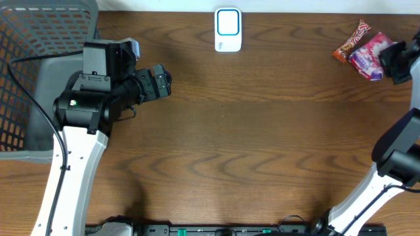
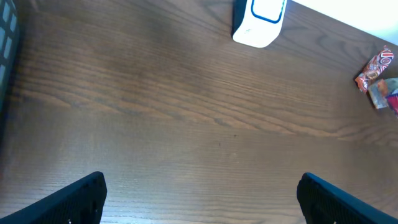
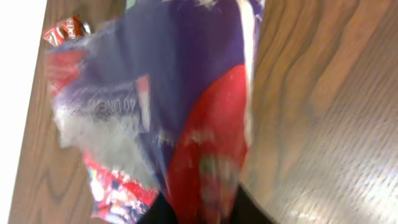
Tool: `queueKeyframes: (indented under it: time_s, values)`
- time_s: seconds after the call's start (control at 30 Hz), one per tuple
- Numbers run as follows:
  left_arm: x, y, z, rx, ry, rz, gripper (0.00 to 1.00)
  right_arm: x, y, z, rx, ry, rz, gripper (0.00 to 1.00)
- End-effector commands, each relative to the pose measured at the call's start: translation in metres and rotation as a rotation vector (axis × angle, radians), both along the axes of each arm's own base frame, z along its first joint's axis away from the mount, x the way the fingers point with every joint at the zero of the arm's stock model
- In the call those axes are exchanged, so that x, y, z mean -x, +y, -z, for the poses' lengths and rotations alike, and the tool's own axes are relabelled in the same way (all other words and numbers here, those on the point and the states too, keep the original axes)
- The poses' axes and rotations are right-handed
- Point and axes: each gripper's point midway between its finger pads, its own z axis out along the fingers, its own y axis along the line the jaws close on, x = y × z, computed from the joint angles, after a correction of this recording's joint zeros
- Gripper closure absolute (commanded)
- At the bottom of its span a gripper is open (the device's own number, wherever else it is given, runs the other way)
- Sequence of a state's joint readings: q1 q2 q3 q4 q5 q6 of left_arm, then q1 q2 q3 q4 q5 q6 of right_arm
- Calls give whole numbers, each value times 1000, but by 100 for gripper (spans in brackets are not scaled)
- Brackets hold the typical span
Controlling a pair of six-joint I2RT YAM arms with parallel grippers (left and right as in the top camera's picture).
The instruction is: Scan the item barcode
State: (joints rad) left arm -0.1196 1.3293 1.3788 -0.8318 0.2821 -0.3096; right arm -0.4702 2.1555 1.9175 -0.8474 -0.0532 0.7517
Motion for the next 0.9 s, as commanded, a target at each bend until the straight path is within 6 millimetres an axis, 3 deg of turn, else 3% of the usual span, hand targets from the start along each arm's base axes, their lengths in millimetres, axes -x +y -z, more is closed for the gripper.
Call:
queueKeyframes:
  time_s: [0.0,0.03,0.17,0.27,0.4,0.53,0.67,0.87]
  values:
    - [1,2,-2,-10,-10,1,2,11,-16,-15,-28,-36,28,45]
    - [1,2,-3,-10,-11,1,2,14,-16,-21,-50,-50,27,1]
    - [1,2,-2,-10,-10,1,2,35,-14,-57,-120,-108,29,1]
    - [1,2,-2,-10,-10,1,2,60,-9,-96,-108,-131,46,1]
    - [1,2,-2,-10,-10,1,2,102,17,-149,-80,-143,19,1]
    - [1,2,-2,-10,-10,1,2,149,64,-187,-26,-111,-119,1]
    - [1,2,-2,-10,-10,1,2,193,116,-210,15,-83,-278,1]
    - [1,2,-2,-10,-10,1,2,241,182,-210,39,-81,-466,1]
